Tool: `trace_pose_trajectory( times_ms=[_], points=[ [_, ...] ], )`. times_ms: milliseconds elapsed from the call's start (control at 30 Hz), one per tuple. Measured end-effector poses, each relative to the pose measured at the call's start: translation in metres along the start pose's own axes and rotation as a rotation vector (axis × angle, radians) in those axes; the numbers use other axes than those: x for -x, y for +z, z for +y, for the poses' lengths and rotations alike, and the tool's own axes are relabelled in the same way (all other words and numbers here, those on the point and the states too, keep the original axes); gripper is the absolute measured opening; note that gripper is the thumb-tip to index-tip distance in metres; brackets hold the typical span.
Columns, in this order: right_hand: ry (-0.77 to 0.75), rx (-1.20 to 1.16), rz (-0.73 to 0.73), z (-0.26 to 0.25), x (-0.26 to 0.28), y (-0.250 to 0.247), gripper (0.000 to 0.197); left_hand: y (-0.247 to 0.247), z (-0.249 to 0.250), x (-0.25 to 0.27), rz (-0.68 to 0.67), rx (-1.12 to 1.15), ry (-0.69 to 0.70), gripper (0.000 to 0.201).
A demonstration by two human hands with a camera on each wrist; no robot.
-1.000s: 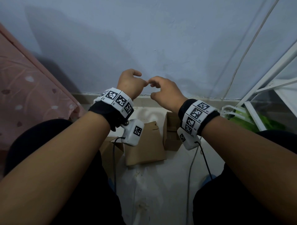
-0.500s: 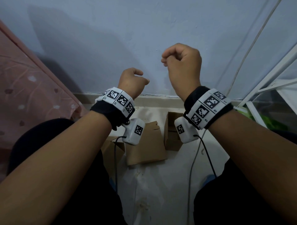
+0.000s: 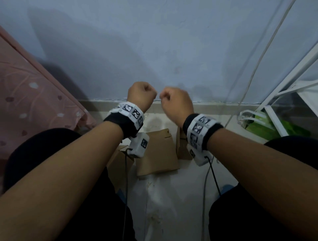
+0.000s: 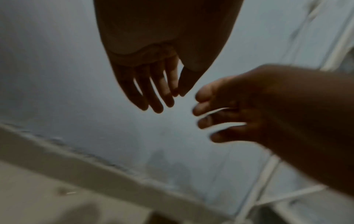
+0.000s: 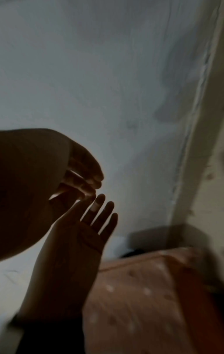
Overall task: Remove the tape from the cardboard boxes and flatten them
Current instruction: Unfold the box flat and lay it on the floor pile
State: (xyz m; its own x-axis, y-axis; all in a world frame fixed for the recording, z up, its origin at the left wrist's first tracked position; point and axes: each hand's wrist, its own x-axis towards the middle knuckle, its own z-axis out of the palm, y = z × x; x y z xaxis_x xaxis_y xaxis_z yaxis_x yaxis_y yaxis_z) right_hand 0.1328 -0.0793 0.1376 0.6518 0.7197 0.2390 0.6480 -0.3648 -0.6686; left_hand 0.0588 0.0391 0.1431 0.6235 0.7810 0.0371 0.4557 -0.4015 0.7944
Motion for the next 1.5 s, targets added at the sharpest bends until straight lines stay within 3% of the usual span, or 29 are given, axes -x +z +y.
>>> trace_pose_trajectory(
  times_ms=[100, 200, 300, 367, 433, 533, 633, 833, 967, 1133, 1233, 1333, 1500],
  points=[
    [-0.062, 0.371, -0.454, 0.029, 0.04, 0.039, 0.022, 0.021, -0.078, 0.016, -0.211, -0.518, -0.147, 0.016],
    [-0.226, 0.566, -0.868, 0.054, 0.075, 0.066, 0.025, 0.04, -0.169, 0.052, -0.375, -0.839, -0.357, 0.061],
    [-0.357, 0.631, -1.109, 0.065, 0.095, 0.083, 0.028, 0.059, -0.225, 0.08, -0.364, -0.932, -0.394, 0.081],
    [-0.385, 0.647, -1.18, 0.064, 0.101, 0.089, 0.031, 0.065, -0.235, 0.091, -0.342, -0.927, -0.443, 0.072],
    [-0.395, 0.648, -1.203, 0.06, 0.098, 0.098, 0.031, 0.073, -0.239, 0.09, -0.442, -0.957, -0.469, 0.06],
    [-0.362, 0.619, -1.202, 0.055, 0.086, 0.11, 0.035, 0.078, -0.243, 0.077, -0.592, -0.991, -0.386, 0.052],
    [-0.324, 0.594, -1.179, 0.055, 0.077, 0.112, 0.04, 0.077, -0.247, 0.067, -0.662, -0.999, -0.36, 0.042],
    [-0.187, 0.502, -1.122, 0.055, 0.068, 0.107, 0.051, 0.054, -0.209, 0.049, -0.544, -0.958, -0.266, 0.022],
    [-0.188, 0.453, -1.058, 0.035, 0.062, 0.1, 0.046, 0.033, -0.197, 0.043, -0.518, -0.977, -0.202, 0.013],
    [-0.251, 0.439, -1.053, 0.017, 0.072, 0.09, 0.041, 0.04, -0.208, 0.063, -0.565, -1.038, -0.148, 0.027],
    [-0.322, 0.416, -1.095, 0.013, 0.083, 0.094, 0.033, 0.053, -0.218, 0.073, -0.545, -0.986, -0.256, 0.057],
    [-0.345, 0.46, -1.142, 0.017, 0.091, 0.103, 0.029, 0.065, -0.233, 0.085, -0.582, -0.881, -0.386, 0.071],
    [-0.355, 0.548, -1.178, 0.034, 0.093, 0.101, 0.037, 0.095, -0.317, 0.077, -0.591, -0.851, -0.406, 0.106]
  ],
)
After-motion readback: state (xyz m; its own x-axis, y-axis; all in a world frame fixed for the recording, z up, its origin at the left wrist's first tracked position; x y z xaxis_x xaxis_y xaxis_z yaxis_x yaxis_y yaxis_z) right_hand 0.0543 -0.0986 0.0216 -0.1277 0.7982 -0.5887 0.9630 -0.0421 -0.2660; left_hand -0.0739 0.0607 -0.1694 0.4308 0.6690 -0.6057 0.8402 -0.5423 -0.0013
